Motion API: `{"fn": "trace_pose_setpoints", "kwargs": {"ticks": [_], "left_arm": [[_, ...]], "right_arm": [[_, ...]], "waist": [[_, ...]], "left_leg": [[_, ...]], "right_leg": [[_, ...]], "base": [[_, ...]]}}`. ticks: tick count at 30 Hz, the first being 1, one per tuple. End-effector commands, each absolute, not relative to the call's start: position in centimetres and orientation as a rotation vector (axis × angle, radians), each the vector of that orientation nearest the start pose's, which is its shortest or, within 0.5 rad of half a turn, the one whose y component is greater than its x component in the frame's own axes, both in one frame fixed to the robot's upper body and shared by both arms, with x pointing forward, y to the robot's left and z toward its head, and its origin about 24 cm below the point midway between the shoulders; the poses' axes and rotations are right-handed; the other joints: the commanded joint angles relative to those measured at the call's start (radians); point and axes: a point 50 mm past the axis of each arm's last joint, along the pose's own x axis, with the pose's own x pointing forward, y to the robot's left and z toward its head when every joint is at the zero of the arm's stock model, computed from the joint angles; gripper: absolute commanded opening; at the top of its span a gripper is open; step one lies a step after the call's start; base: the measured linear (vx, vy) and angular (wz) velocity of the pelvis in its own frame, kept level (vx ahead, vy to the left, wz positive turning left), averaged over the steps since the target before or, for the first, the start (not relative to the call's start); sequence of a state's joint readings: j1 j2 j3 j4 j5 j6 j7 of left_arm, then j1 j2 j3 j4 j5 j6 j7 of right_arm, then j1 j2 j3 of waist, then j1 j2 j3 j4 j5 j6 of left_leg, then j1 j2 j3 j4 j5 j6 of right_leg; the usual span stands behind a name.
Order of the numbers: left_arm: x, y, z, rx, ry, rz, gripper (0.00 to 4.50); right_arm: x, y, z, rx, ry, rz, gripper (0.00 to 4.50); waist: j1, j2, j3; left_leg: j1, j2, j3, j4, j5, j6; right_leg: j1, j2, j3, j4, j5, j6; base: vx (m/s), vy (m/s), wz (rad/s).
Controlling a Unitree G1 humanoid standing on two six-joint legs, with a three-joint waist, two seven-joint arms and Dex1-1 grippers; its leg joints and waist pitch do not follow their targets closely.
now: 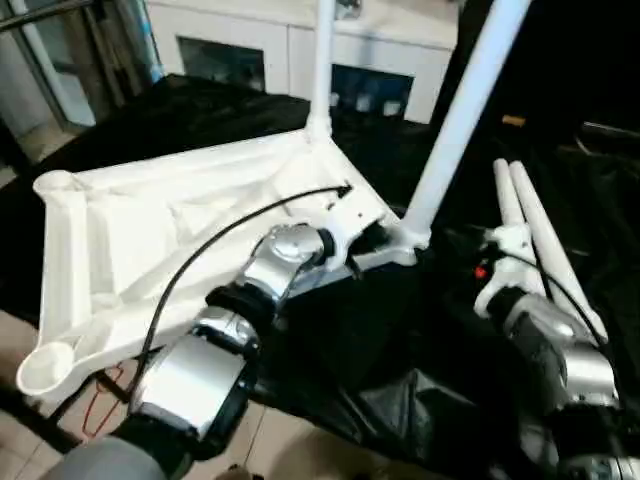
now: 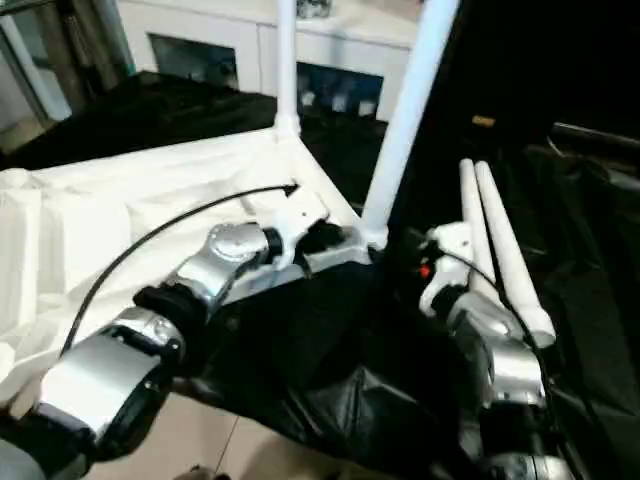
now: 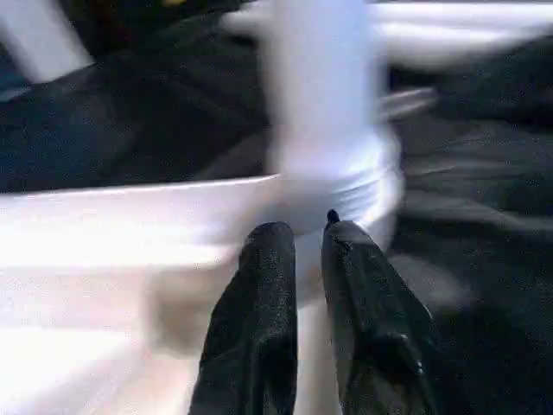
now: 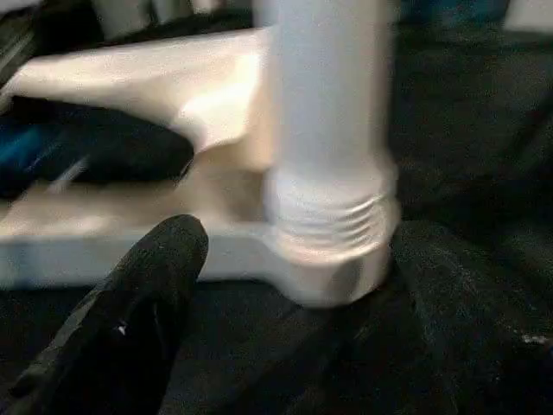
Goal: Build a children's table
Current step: Rotate table base
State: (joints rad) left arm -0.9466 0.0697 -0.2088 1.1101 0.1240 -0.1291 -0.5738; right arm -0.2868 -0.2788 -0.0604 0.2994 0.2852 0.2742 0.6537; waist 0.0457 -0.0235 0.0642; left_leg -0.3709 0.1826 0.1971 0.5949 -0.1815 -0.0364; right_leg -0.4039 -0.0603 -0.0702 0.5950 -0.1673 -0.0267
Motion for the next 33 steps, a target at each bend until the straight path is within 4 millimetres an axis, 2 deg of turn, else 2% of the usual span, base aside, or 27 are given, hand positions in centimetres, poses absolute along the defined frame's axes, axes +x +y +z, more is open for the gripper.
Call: {"fn": "trace_pose_setpoints", "kwargs": {"ticks": [1,3,4,5,6,7,8,9,10,11,12,13,14,15,16,17,18,19,20,21,22,23,25,26,28,33], "left_arm": [[38.4,7.7,9.1,0.454,0.15,-0.758,0.8],[39.0,10.6,10.0,0.453,0.146,-0.631,0.8],[39.2,12.0,10.4,0.463,0.14,-0.578,0.8],[39.2,12.9,10.7,0.473,0.138,-0.548,0.8],[38.9,14.8,11.3,0.501,0.141,-0.493,0.8],[38.8,15.4,11.5,0.511,0.144,-0.475,0.8],[38.5,16.5,11.9,0.525,0.151,-0.445,0.8],[38.1,17.6,12.3,0.546,0.172,-0.403,0.8],[38.0,18.0,12.4,0.554,0.177,-0.389,0.8],[37.4,19.3,12.9,0.581,0.194,-0.335,0.8],[37.4,19.3,12.9,0.581,0.194,-0.335,0.8],[36.9,20.6,13.1,0.61,0.219,-0.282,0.8],[36.3,22.2,13.2,0.669,0.245,-0.208,0.8],[35.7,23.8,13.2,0.752,0.28,-0.133,0.8],[35.7,23.9,13.2,0.756,0.281,-0.129,0.8],[34.4,26.7,13.1,0.844,0.349,-0.003,0.8],[34.4,26.7,13.1,0.844,0.349,-0.003,0.8],[34.3,27.1,13.1,0.85,0.36,0.011,0.65],[33.9,27.7,13.0,0.861,0.381,0.037,0.46],[33.3,28.6,12.8,0.866,0.418,0.071,0.46],[33.3,28.6,12.8,0.866,0.418,0.071,0.46],[32.4,29.4,12.6,0.871,0.465,0.101,0.44],[31.3,30.1,12.3,0.881,0.528,0.133,0.08],[31.0,30.3,12.2,0.884,0.547,0.141,0.04],[30.6,30.5,11.8,0.886,0.582,0.143,0.01],[30.7,29.4,10.0,0.777,0.602,0.005,0.0]], "right_arm": [[29.3,-16.8,3.7,0.099,0.296,0.658,3.89],[29.1,-15.7,3.1,0.081,0.346,0.687,3.89],[29.1,-15.2,2.9,0.072,0.365,0.697,3.89],[29.1,-15.0,2.8,0.065,0.374,0.703,3.89],[29.1,-14.5,2.5,0.053,0.394,0.705,3.89],[29.2,-14.4,2.5,0.052,0.4,0.704,3.89],[29.3,-14.2,2.4,0.05,0.405,0.7,3.89],[29.5,-14.0,2.4,0.046,0.41,0.698,3.89],[29.5,-13.9,2.4,0.044,0.412,0.696,3.89],[29.7,-13.7,2.3,0.037,0.418,0.689,3.89],[29.7,-13.7,2.3,0.037,0.418,0.689,3.89],[30.0,-13.6,2.3,0.031,0.422,0.679,3.89],[30.2,-13.4,2.2,0.029,0.43,0.663,3.89],[30.5,-13.3,2.1,0.027,0.436,0.648,3.89],[30.5,-13.3,2.0,0.027,0.436,0.647,3.89],[31.0,-13.2,1.8,0.023,0.452,0.601,3.89],[31.0,-13.2,1.8,0.023,0.452,0.601,3.89],[31.1,-13.2,1.8,0.023,0.454,0.595,3.89],[31.3,-13.2,1.8,0.022,0.457,0.584,3.89],[31.4,-13.1,1.7,0.023,0.462,0.574,3.89],[31.4,-13.1,1.7,0.023,0.462,0.574,3.59],[31.6,-13.0,1.7,0.027,0.462,0.567,3.51],[31.8,-12.7,1.7,0.03,0.461,0.565,3.35],[31.8,-12.7,1.7,0.03,0.461,0.566,3.21],[32.0,-12.6,1.7,0.031,0.461,0.566,3.12],[32.3,-12.2,1.6,0.032,0.457,0.562,2.76]], "waist": [[0.007,-0.012,-0.074],[0.0,-0.007,-0.074],[-0.001,-0.026,-0.074],[0.002,-0.011,-0.073],[0.002,-0.019,-0.075],[-0.002,-0.01,-0.073],[-0.002,-0.014,-0.073],[-0.003,-0.008,-0.073],[-0.004,-0.007,-0.071],[0.002,-0.011,-0.071],[0.003,-0.01,-0.068],[0.011,-0.01,-0.067],[0.013,-0.016,-0.069],[0.009,-0.012,-0.065],[0.007,-0.014,-0.063],[0.008,-0.013,-0.066],[0.002,-0.014,-0.064],[0.003,-0.012,-0.064],[0.003,-0.012,-0.063],[0.003,-0.016,-0.062],[0.005,-0.011,-0.063],[0.008,-0.01,-0.064],[0.008,-0.01,-0.065],[0.007,-0.011,-0.064],[0.01,-0.012,-0.064],[0.011,-0.017,-0.063]], "left_leg": [[0.004,0.047,-0.03,-0.061,-0.169,0.093],[0.009,0.05,-0.029,-0.061,-0.17,0.078],[0.007,0.05,-0.027,-0.061,-0.167,0.077],[0.01,0.053,-0.029,-0.062,-0.158,0.069],[0.011,0.059,-0.03,-0.063,-0.153,0.064],[0.009,0.064,-0.032,-0.068,-0.138,0.055],[0.014,0.062,-0.028,-0.065,-0.138,0.057],[0.017,0.069,-0.029,-0.067,-0.131,0.044],[0.016,0.061,-0.024,-0.066,-0.133,0.043],[0.021,0.067,-0.025,-0.066,-0.138,0.034],[0.018,0.065,-0.025,-0.068,-0.136,0.034],[0.022,0.061,-0.021,-0.066,-0.149,0.03],[0.023,0.066,-0.023,-0.068,-0.15,0.023],[0.015,0.064,-0.026,-0.072,-0.145,0.018],[0.016,0.062,-0.026,-0.072,-0.161,0.012],[0.022,0.063,-0.027,-0.072,-0.175,0.0],[0.015,0.061,-0.03,-0.075,-0.177,-0.004],[0.023,0.057,-0.026,-0.073,-0.188,-0.009],[0.022,0.058,-0.028,-0.074,-0.195,-0.013],[0.022,0.058,-0.027,-0.075,-0.198,-0.013],[0.023,0.06,-0.029,-0.076,-0.2,-0.017],[0.03,0.061,-0.026,-0.075,-0.21,-0.025],[0.026,0.065,-0.03,-0.079,-0.209,-0.035],[0.025,0.063,-0.028,-0.079,-0.207,-0.034],[0.03,0.058,-0.026,-0.077,-0.221,-0.036],[0.025,0.056,-0.031,-0.08,-0.25,-0.043]], "right_leg": [[0.059,-0.089,0.043,-0.084,-0.309,-0.158],[0.053,-0.088,0.044,-0.081,-0.291,-0.176],[0.054,-0.087,0.044,-0.08,-0.283,-0.184],[0.051,-0.09,0.046,-0.075,-0.275,-0.192],[0.051,-0.092,0.046,-0.07,-0.263,-0.195],[0.05,-0.092,0.047,-0.062,-0.235,-0.207],[0.045,-0.088,0.048,-0.066,-0.228,-0.207],[0.045,-0.093,0.052,-0.056,-0.194,-0.225],[0.043,-0.087,0.052,-0.061,-0.196,-0.221],[0.043,-0.095,0.055,-0.057,-0.194,-0.228],[0.043,-0.093,0.055,-0.059,-0.2,-0.225],[0.039,-0.09,0.056,-0.065,-0.222,-0.211],[0.04,-0.095,0.057,-0.06,-0.219,-0.214],[0.043,-0.092,0.056,-0.059,-0.229,-0.207],[0.041,-0.092,0.057,-0.062,-0.254,-0.191],[0.038,-0.093,0.057,-0.062,-0.274,-0.181],[0.041,-0.093,0.057,-0.059,-0.278,-0.182],[0.036,-0.089,0.057,-0.067,-0.295,-0.169],[0.036,-0.09,0.058,-0.066,-0.291,-0.171],[0.034,-0.088,0.058,-0.068,-0.296,-0.169],[0.033,-0.089,0.058,-0.065,-0.287,-0.174],[0.027,-0.088,0.059,-0.064,-0.278,-0.176],[0.033,-0.09,0.059,-0.058,-0.249,-0.186],[0.031,-0.086,0.058,-0.059,-0.243,-0.185],[0.028,-0.085,0.06,-0.063,-0.237,-0.186],[0.033,-0.09,0.059,-0.068,-0.278,-0.18]], "base": [[0.0,0.0,0.0],[0.0,0.0,0.0],[0.0,0.0,0.0],[0.0,0.0,0.0],[0.0,0.0,0.0],[0.0,0.0,0.0],[0.0,0.0,0.0],[0.0,0.0,0.0],[0.0,0.0,0.0],[0.0,0.0,0.0],[0.0,0.0,0.0],[0.0,0.0,0.0],[0.0,0.0,0.0],[0.0,0.0,0.0],[0.0,0.0,0.0],[0.0,0.0,0.0],[0.0,0.0,0.0],[0.0,0.0,0.0],[0.0,0.0,0.0],[0.0,0.0,0.0],[0.0,0.0,0.0],[0.0,0.0,0.0],[0.0,0.0,0.0],[0.0,0.0,0.0],[0.0,0.0,0.0],[0.0,0.0,0.0]]}}
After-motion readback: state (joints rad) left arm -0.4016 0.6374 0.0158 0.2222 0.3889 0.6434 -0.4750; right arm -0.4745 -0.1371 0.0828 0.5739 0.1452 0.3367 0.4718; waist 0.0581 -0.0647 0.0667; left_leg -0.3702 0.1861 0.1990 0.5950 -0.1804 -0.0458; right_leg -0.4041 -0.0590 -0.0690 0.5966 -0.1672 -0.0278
